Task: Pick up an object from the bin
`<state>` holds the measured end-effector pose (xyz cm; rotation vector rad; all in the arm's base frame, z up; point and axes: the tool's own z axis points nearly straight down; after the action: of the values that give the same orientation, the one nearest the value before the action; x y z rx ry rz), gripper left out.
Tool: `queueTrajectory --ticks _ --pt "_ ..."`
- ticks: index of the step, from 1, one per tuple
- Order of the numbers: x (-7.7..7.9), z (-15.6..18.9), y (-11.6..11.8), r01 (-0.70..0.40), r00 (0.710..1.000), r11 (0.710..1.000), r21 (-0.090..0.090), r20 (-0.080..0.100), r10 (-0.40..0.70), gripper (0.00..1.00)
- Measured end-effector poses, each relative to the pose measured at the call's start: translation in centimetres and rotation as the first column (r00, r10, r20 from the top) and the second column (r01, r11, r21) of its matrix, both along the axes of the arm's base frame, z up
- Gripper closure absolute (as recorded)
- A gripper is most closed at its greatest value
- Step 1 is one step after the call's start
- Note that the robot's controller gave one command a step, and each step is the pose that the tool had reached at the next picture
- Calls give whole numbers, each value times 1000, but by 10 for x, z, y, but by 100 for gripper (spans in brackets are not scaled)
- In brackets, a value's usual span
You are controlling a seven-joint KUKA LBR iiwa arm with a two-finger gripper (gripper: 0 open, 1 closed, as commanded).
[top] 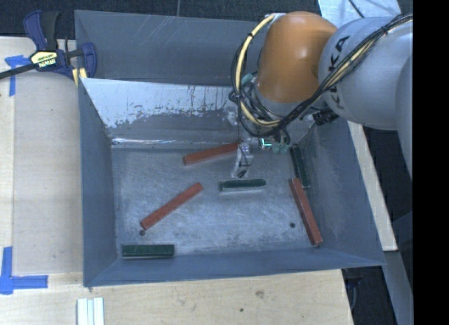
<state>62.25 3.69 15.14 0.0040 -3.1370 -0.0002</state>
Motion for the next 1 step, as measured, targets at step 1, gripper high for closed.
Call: queueTrajectory --ticks 1 --pt "-48 -86 -58 -34 999 999 -2 -2 34 0"
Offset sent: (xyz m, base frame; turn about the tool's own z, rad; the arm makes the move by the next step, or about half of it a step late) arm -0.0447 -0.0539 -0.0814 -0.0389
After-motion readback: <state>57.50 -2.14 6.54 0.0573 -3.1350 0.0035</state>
